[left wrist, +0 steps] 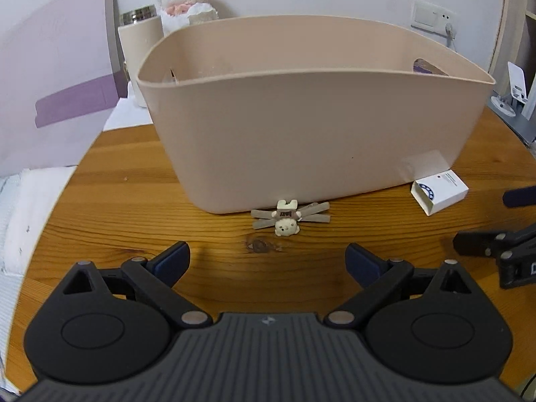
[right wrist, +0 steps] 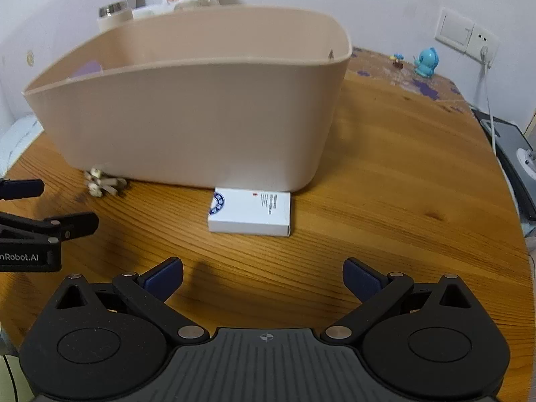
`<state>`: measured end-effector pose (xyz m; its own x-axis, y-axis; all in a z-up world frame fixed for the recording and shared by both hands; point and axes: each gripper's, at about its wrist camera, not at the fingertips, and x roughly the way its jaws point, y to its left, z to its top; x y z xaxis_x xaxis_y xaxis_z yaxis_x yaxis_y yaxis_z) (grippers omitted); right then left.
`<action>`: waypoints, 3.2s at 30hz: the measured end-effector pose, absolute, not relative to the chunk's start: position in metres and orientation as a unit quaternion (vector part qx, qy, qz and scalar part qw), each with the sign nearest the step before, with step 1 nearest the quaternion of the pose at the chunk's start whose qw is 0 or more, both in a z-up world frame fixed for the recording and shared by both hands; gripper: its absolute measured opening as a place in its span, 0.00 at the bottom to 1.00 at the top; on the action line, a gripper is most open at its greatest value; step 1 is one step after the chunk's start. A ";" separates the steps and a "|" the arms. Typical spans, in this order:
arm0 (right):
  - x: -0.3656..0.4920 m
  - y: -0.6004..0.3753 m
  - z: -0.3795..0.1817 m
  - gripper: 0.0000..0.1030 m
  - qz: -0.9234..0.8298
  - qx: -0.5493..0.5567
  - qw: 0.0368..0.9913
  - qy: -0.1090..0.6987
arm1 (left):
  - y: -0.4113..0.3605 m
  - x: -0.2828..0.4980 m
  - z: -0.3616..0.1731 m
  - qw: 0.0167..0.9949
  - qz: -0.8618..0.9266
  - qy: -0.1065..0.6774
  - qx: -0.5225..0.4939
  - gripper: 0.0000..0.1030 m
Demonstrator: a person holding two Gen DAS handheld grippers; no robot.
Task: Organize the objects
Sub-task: 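Grasp the beige figurine with the left gripper while the right grasps the white medicine box, then carry the figurine and white box into the basket and release both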
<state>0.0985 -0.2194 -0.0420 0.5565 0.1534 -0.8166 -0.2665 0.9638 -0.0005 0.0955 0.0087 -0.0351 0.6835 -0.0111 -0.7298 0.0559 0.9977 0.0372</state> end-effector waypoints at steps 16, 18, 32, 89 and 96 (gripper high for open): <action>0.108 -0.205 -0.058 1.00 0.115 -0.056 0.905 0.406 | 0.003 0.126 -0.053 0.924 0.003 0.382 0.003 1.00; 0.106 -0.203 -0.057 0.92 0.118 -0.054 0.908 0.399 | 0.003 0.125 -0.053 0.925 0.000 0.379 0.004 1.00; 0.094 -0.201 -0.050 0.54 0.114 -0.045 0.911 0.394 | 0.023 0.116 -0.040 0.928 0.013 0.373 -0.008 0.58; 0.170 -0.194 0.048 0.54 0.095 -0.053 0.949 0.297 | -0.003 0.201 0.035 0.940 0.007 0.339 0.035 0.58; 0.180 -0.186 0.028 0.54 0.097 -0.072 0.937 0.329 | -0.004 0.208 0.021 0.928 0.002 0.370 0.038 0.58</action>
